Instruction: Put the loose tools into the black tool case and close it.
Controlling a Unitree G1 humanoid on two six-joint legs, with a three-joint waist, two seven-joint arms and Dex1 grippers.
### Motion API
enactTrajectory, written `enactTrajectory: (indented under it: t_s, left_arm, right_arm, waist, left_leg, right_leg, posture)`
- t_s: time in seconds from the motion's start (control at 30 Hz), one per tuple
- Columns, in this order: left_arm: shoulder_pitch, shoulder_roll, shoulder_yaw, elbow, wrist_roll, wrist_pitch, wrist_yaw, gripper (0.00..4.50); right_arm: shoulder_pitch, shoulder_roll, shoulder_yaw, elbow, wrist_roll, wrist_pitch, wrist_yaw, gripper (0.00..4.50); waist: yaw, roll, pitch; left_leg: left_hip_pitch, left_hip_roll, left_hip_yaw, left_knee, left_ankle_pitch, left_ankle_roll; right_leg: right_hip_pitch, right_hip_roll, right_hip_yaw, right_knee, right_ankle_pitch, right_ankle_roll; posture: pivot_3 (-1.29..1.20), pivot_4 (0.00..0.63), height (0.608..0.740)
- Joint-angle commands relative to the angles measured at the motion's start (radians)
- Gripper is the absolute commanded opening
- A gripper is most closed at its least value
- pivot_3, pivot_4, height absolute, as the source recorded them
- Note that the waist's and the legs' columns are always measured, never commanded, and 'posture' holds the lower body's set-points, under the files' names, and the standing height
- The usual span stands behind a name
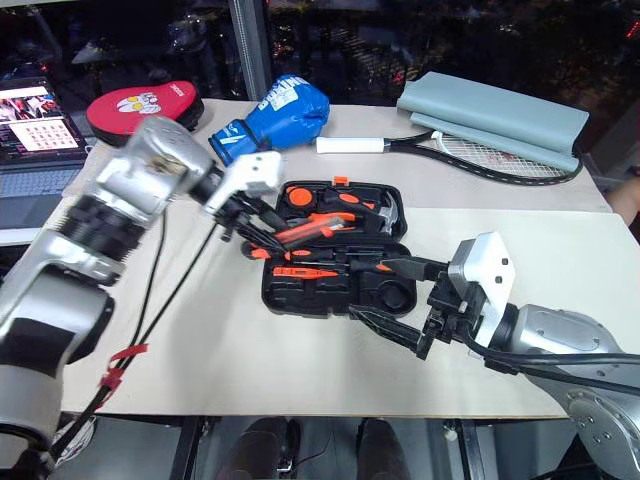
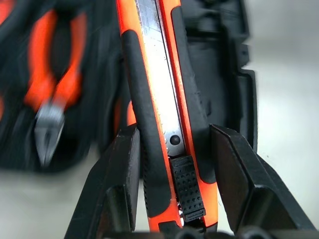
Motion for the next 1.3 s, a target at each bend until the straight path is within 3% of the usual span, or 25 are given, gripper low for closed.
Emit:
enactTrajectory:
  t_s: [0.03, 0.17, 0.53, 0.6, 0.77, 0.9, 1.0, 1.03, 1.3]
  left_arm:
    - [0.017, -0.010, -0.013, -0.064, 0.052, 0.047, 0.010, 1.69]
    - [0.027, -0.012, -0.032, -0.109, 0.065, 0.166, -0.031, 1.69]
    - [0.081, -0.033, -0.029, -0.118, 0.102, 0.131, 0.003, 1.69]
    - [0.084, -0.035, -0.033, -0.094, 0.117, 0.111, 0.019, 2.67]
    - [0.062, -0.035, 0.008, -0.093, 0.082, 0.153, -0.022, 4.34]
    - [0.007, -0.042, 0.084, -0.079, 0.021, 0.216, -0.062, 4.47]
    - [-0.005, -0.027, 0.123, -0.005, 0.026, 0.112, -0.028, 4.47]
    - [-0.004, -0.021, 0.128, 0.014, 0.026, 0.090, -0.030, 3.94]
    - [0.052, 0.041, 0.126, 0.096, 0.063, -0.121, -0.064, 1.28]
  right_arm:
    - [0.018, -0.006, -0.044, -0.049, 0.034, -0.002, -0.033, 4.50]
    - [0.031, -0.007, -0.045, -0.058, 0.038, -0.008, -0.056, 4.50]
    - [0.049, -0.011, -0.050, -0.071, 0.040, -0.014, -0.068, 4.50]
    - [0.045, -0.015, -0.049, -0.068, 0.040, -0.014, -0.065, 4.50]
    - [0.039, -0.020, -0.043, -0.059, 0.035, -0.017, -0.055, 4.50]
    - [0.029, -0.020, -0.031, -0.052, 0.027, -0.018, -0.050, 4.50]
    - [0.018, -0.019, -0.023, -0.047, 0.023, -0.016, -0.046, 4.50]
    - [0.016, -0.019, -0.023, -0.046, 0.022, -0.015, -0.045, 4.50]
    - [0.014, -0.024, -0.034, -0.043, 0.029, -0.010, -0.039, 4.50]
  waist:
    - [0.001, 0.000, 0.000]
    - [0.004, 0.000, 0.000]
    - [0.006, 0.000, 0.000]
    - [0.007, 0.000, 0.000]
    - [0.010, 0.001, 0.000]
    - [0.009, 0.001, 0.000]
    - [0.010, 0.001, 0.000]
    - [0.010, 0.001, 0.000]
    - [0.008, 0.001, -0.001]
  left_leg:
    - [0.001, 0.000, 0.000, 0.000, 0.000, 0.000]
    - [0.001, 0.000, 0.000, 0.002, 0.000, 0.000]
    - [0.001, 0.000, 0.000, 0.002, 0.000, 0.000]
    - [0.001, 0.000, 0.000, 0.002, 0.000, 0.000]
    - [0.002, 0.000, 0.000, 0.002, 0.000, 0.000]
    - [0.001, 0.000, 0.000, 0.002, 0.000, 0.000]
    - [0.001, 0.000, 0.000, 0.003, 0.000, 0.000]
    - [0.001, 0.000, 0.000, 0.003, 0.000, 0.000]
    - [0.002, 0.000, 0.000, 0.003, 0.000, 0.000]
  right_leg:
    - [0.001, 0.000, 0.000, 0.001, 0.000, 0.000]
    - [0.002, 0.000, 0.000, 0.001, 0.000, 0.000]
    - [0.002, 0.000, 0.000, 0.001, 0.000, 0.000]
    - [0.002, 0.000, 0.000, 0.001, 0.000, 0.000]
    - [0.003, 0.000, 0.000, 0.001, 0.000, 0.000]
    - [0.002, 0.000, 0.000, 0.001, 0.000, 0.000]
    - [0.002, 0.000, 0.000, 0.001, 0.000, 0.000]
    - [0.002, 0.000, 0.000, 0.001, 0.000, 0.000]
    - [0.002, 0.000, 0.000, 0.002, 0.000, 0.000]
  posture:
    - [0.00, 0.150, 0.736]
    - [0.00, 0.150, 0.736]
    - [0.00, 0.150, 0.736]
    - [0.00, 0.150, 0.736]
    - [0.00, 0.150, 0.736]
    - [0.00, 0.150, 0.736]
    - [0.00, 0.150, 0.736]
    - [0.00, 0.150, 0.736]
    - [0.00, 0.150, 0.736]
